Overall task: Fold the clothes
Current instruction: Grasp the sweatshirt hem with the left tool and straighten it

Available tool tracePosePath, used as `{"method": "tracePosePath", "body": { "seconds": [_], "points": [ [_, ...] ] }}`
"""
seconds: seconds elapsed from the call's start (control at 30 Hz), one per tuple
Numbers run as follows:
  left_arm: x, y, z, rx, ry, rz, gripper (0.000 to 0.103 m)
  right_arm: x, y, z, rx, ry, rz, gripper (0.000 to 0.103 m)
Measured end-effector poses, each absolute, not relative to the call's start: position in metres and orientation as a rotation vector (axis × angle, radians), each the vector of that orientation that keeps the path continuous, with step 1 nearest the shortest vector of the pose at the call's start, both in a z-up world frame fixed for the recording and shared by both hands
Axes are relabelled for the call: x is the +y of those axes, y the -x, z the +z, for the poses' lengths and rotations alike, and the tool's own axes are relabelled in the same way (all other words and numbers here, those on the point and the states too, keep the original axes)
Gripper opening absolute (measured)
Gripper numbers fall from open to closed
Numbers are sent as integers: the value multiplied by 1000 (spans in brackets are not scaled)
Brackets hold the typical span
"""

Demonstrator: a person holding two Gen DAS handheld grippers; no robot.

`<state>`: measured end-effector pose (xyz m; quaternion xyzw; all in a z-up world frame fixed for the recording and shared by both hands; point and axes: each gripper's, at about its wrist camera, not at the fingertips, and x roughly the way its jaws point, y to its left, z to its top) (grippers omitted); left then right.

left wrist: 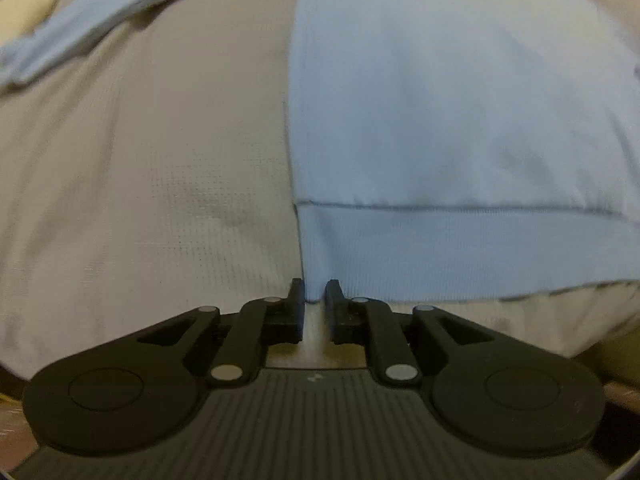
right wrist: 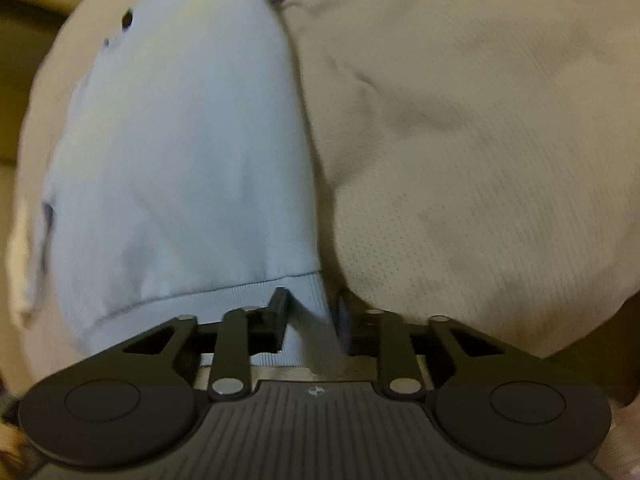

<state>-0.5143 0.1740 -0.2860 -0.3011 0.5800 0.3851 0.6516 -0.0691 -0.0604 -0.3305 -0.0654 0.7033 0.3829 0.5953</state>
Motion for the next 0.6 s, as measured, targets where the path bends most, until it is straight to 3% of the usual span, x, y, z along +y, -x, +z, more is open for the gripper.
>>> {"method": "tracePosePath", "body": {
  "seconds": [0.03, 0.2, 0.3, 0.47, 0.53, 0.6],
  "points": [
    [169, 510, -278, 1323, 665, 883, 11, -65, 65, -326, 1632, 128, 892, 42],
    [150, 482, -231, 1217, 653, 908, 18, -79, 46, -284, 1416, 251, 893, 48],
    [148, 448, -218, 1142, 614, 904, 30, -70, 51, -267, 1311, 307, 937, 49],
    [157, 417, -235, 1102, 533, 902, 30, -17, 109, -252, 1162, 429, 1119, 47],
    [168, 420, -256, 1158, 549, 916, 30, -2, 133, -263, 1149, 496, 1148, 35],
    [169, 431, -273, 1213, 568, 926, 30, 0, 152, -282, 1188, 569, 1117, 35]
  ]
}}
